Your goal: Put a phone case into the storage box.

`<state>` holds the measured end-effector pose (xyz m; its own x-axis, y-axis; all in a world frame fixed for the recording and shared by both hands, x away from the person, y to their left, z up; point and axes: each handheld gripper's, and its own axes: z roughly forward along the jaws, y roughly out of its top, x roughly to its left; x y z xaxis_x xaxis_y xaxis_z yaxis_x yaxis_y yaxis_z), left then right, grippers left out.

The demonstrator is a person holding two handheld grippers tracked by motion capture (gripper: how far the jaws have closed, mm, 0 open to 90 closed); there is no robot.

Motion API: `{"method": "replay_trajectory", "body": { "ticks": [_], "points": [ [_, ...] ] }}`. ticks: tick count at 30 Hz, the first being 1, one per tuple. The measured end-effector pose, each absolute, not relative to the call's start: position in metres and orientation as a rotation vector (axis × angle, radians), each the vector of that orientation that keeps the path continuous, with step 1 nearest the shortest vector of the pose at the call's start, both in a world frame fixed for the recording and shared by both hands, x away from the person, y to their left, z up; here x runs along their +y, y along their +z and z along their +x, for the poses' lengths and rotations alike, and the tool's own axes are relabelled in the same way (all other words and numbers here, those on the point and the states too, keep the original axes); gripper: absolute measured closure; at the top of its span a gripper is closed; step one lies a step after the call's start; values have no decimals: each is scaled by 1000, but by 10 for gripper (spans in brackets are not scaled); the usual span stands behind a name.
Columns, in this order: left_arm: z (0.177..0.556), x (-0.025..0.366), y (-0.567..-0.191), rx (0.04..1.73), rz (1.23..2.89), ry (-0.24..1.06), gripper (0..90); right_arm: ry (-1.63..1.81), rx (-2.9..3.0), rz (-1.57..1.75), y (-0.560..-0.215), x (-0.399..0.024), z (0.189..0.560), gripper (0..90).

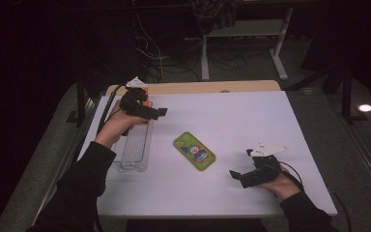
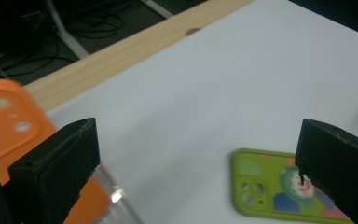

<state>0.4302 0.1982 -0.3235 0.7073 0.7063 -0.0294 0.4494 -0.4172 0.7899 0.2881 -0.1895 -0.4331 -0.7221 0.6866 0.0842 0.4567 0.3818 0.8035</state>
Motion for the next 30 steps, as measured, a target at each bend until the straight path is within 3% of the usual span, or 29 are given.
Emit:
{"method": "replay_trajectory", "body": {
  "ticks": [27, 30],
  "points": [
    [352, 144, -373, 727, 2141, 238, 0, 1251, 2379, 1016, -432, -188, 288, 0],
    [345, 142, -379, 723, 2142, 226, 46, 1254, 2377, 1024, -432, -188, 288, 0]
  ]
}}
